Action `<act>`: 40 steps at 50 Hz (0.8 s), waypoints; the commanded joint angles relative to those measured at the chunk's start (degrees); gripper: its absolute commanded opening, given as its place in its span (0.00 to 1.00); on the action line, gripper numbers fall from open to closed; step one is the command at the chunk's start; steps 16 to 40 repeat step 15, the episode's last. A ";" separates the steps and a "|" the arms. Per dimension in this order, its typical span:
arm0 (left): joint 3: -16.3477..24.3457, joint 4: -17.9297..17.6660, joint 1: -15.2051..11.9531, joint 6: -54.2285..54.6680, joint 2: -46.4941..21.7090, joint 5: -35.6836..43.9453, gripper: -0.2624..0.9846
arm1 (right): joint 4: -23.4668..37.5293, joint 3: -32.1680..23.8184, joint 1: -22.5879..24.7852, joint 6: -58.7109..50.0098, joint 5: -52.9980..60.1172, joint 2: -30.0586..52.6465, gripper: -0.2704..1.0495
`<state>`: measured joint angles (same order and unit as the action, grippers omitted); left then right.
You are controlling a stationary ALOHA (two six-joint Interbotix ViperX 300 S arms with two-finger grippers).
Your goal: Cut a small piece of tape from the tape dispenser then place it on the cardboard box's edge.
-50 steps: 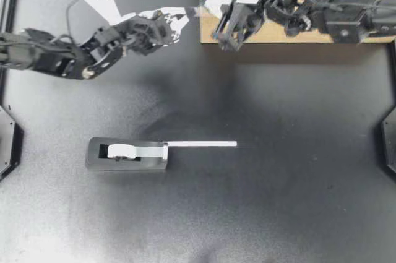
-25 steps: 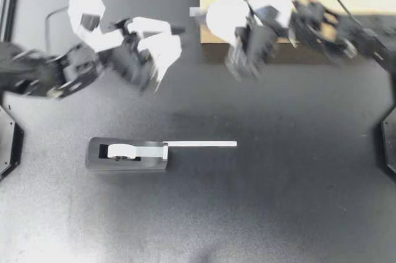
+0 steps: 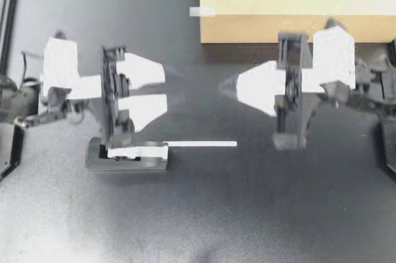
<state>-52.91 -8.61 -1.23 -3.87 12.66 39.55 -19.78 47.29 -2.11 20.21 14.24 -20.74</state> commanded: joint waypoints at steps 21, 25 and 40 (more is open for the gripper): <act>0.35 0.44 0.09 -0.35 1.05 0.26 0.51 | -0.18 2.90 0.44 -0.35 3.69 0.44 0.13; 0.35 0.44 0.09 -0.35 1.05 0.26 0.51 | -0.18 2.90 0.44 -0.35 3.69 0.44 0.13; 0.35 0.44 0.09 -0.35 1.05 0.26 0.51 | -0.18 2.90 0.44 -0.35 3.69 0.44 0.13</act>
